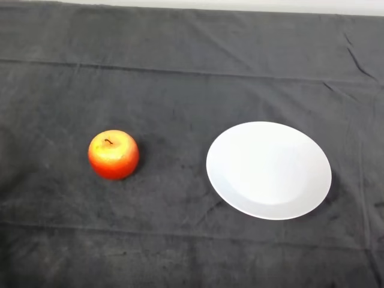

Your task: Move the apple to the plate

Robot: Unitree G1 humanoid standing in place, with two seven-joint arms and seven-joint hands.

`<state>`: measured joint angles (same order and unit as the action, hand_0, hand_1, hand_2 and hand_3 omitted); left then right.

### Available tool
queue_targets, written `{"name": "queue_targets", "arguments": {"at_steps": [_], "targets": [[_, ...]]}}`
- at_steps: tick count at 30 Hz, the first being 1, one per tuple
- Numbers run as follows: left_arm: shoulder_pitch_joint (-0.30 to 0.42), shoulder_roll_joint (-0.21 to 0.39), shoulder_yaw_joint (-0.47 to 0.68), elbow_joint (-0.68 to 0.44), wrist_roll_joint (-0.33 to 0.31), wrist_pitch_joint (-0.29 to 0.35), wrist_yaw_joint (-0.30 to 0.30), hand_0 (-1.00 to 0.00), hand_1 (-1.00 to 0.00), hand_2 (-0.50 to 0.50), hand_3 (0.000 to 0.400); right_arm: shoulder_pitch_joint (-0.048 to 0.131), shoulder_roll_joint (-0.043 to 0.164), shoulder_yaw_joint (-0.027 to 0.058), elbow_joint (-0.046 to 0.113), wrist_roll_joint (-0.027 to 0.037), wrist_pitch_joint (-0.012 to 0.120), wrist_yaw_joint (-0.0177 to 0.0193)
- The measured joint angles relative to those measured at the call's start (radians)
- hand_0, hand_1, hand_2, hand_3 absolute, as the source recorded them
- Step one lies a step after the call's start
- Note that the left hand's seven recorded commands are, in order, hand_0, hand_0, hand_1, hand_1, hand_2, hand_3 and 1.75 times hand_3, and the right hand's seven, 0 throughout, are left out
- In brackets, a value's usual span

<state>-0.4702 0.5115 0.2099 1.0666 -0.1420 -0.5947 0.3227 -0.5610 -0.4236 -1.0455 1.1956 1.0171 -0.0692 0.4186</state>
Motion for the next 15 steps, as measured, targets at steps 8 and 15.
{"name": "queue_targets", "arguments": {"at_steps": [8, 15], "targets": [[-0.001, -0.077, -0.081, -0.171, 0.090, 0.001, 0.037, 0.00, 0.00, 0.00, 0.000, 0.000, 0.000, 0.0001, 0.000, -0.0001, 0.000, 0.0000], [-0.001, -0.150, -0.166, -0.256, 0.144, 0.026, 0.045, 0.00, 0.00, 0.00, 0.000, 0.000, 0.000, 0.0005, 0.000, 0.0000, 0.000, 0.0000]]}}
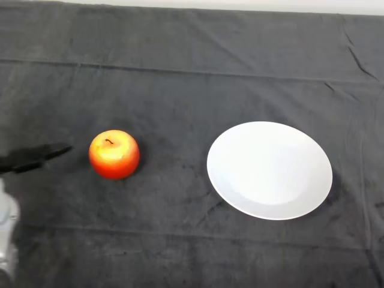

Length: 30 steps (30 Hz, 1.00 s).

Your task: Move the apple to the plate

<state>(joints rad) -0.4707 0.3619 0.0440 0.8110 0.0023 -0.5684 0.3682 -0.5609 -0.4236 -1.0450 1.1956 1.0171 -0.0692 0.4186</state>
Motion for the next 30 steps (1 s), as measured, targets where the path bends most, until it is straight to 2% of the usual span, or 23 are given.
{"name": "queue_targets", "arguments": {"at_steps": [15, 28, 29, 30], "targets": [[-0.005, -0.052, -0.122, -0.014, 0.027, 0.048, -0.070, 0.00, 0.00, 0.00, 0.000, 0.000, 0.000, -0.0002, 0.000, -0.0001, 0.000, -0.0001], [-0.058, -0.106, -0.226, 0.161, 0.042, 0.049, -0.109, 0.00, 0.00, 0.00, 0.000, 0.000, 0.000, 0.0000, 0.000, -0.0001, 0.000, -0.0003], [-0.063, -0.110, -0.230, 0.175, 0.042, 0.049, -0.112, -0.19, 0.00, -0.10, 0.077, 0.000, 0.000, 0.0000, 0.000, -0.0001, 0.000, -0.0003], [-0.067, -0.113, -0.232, 0.185, 0.042, 0.050, -0.117, -0.55, -0.23, -0.16, 0.220, 0.000, 0.000, 0.0002, 0.000, 0.0000, 0.000, -0.0003]]}}
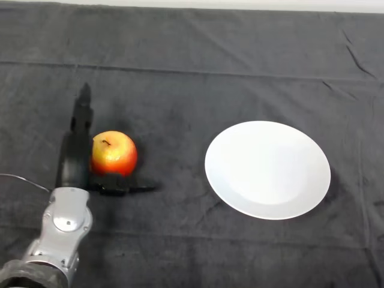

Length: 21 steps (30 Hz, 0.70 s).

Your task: Move the apple to the plate

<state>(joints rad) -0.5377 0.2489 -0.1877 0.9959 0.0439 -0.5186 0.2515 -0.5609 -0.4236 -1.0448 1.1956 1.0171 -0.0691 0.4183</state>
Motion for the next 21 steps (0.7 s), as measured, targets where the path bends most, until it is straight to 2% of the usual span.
{"name": "queue_targets", "arguments": {"at_steps": [1, 15, 21], "targets": [[-0.004, -0.002, 0.000, 0.007, 0.000, 0.000, -0.003, -1.00, -1.00, 0.00, 0.400, 0.000, 0.000, -0.0001, 0.000, 0.0000, 0.000, 0.0000], [-0.080, -0.002, -0.040, 0.052, 0.011, 0.020, -0.018, -1.00, -1.00, 0.00, 0.400, 0.000, 0.000, -0.0002, 0.000, 0.0000, 0.000, 0.0000], [-0.099, -0.005, -0.044, 0.052, 0.043, 0.044, 0.004, -1.00, -1.00, 0.00, 0.400, 0.000, 0.000, -0.0003, 0.000, 0.0000, 0.000, 0.0000]]}}
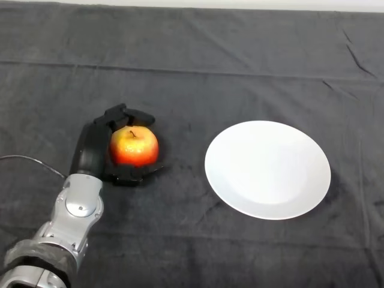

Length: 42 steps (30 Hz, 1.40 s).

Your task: Move the apple to the plate

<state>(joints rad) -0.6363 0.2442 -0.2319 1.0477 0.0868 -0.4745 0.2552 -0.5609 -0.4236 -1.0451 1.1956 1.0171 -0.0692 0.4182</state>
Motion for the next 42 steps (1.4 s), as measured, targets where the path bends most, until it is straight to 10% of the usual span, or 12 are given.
{"name": "queue_targets", "arguments": {"at_steps": [23, 42], "targets": [[-0.130, -0.117, -0.206, -0.054, 0.025, 0.005, 0.090, -1.00, -1.00, 0.00, 0.400, 0.000, 0.000, 0.0000, 0.000, 0.0000, 0.000, -0.0002], [-0.183, -0.178, -0.564, -0.036, -0.164, -0.014, 0.095, -1.00, -1.00, 0.00, 0.400, 0.000, 0.000, -0.0006, 0.000, 0.0000, 0.000, -0.0002]]}}
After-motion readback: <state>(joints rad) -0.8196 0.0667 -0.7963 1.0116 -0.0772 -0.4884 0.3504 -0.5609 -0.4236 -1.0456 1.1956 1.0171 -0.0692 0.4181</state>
